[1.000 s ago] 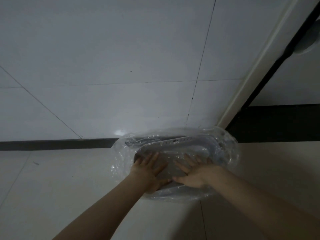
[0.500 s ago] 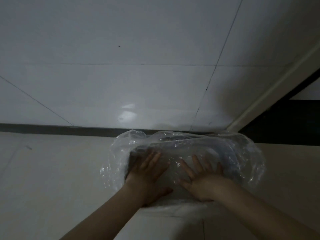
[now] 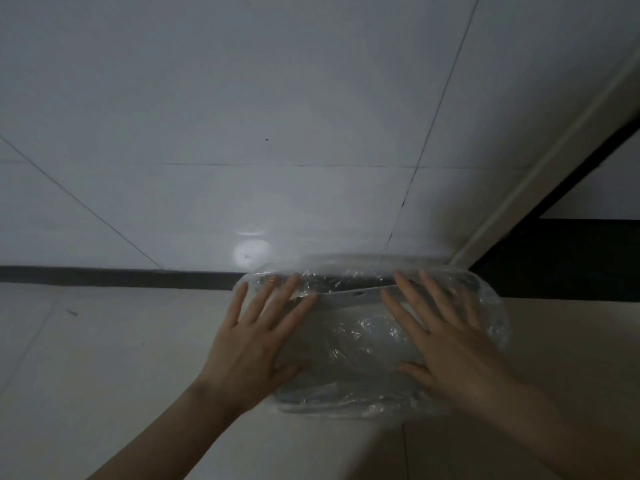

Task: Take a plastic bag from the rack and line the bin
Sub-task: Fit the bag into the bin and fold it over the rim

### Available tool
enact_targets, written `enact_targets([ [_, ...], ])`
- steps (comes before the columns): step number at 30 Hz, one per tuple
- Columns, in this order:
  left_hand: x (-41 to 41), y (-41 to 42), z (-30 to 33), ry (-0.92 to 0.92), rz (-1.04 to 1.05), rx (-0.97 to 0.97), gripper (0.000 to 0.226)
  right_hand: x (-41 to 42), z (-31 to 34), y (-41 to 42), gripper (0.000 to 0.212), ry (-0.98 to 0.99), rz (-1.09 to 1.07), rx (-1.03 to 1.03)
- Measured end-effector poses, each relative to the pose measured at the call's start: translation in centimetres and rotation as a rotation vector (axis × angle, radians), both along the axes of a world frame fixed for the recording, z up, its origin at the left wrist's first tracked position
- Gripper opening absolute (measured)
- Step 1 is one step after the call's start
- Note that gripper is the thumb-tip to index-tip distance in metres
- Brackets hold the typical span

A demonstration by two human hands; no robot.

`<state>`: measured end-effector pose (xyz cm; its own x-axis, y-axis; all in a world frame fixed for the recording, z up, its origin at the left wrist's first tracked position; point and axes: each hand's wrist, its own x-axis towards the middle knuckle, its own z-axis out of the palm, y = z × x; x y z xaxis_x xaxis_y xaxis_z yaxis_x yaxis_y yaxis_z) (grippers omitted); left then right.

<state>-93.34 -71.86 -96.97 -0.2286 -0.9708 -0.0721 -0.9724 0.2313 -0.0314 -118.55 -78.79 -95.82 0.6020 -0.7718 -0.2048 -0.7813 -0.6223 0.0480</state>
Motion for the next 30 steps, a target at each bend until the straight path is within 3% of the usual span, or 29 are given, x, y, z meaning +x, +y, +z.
enact_targets([
  [6, 1.1, -0.3, -1.8, -0.038, 0.144, 0.12, 0.12, -0.4, -2.8, -0.6, 0.11, 0.075, -0.118, 0.089],
  [12, 1.2, -0.3, -2.8, -0.022, 0.21, 0.124, 0.121, 0.6, -1.5, -0.8, 0.101, 0.099, -0.17, 0.158],
  [14, 1.0, -0.2, -1.8, 0.081, 0.172, 0.032, 0.113, 0.7, -0.1, -0.1, 0.087, -0.009, -0.166, 0.157],
  [16, 1.1, 0.5, -1.0, 0.224, 0.098, -0.092, 0.09, 0.0, 1.3, 0.7, 0.073, -0.162, -0.089, 0.023],
  [18, 1.5, 1.4, -0.5, 0.361, 0.116, -0.1, 0.081, -1.7, 1.8, 1.3, 0.067, -0.286, -0.045, -0.023],
  [23, 2.3, 2.9, -2.0, 0.425, 0.252, 0.18, 0.114, -5.5, 0.2, 2.0, 0.089, -0.092, -0.194, 0.137],
  [30, 2.5, 3.8, -3.5, 0.372, 0.266, 0.304, 0.134, -6.4, -1.1, 1.7, 0.112, -0.157, -0.261, 0.274],
])
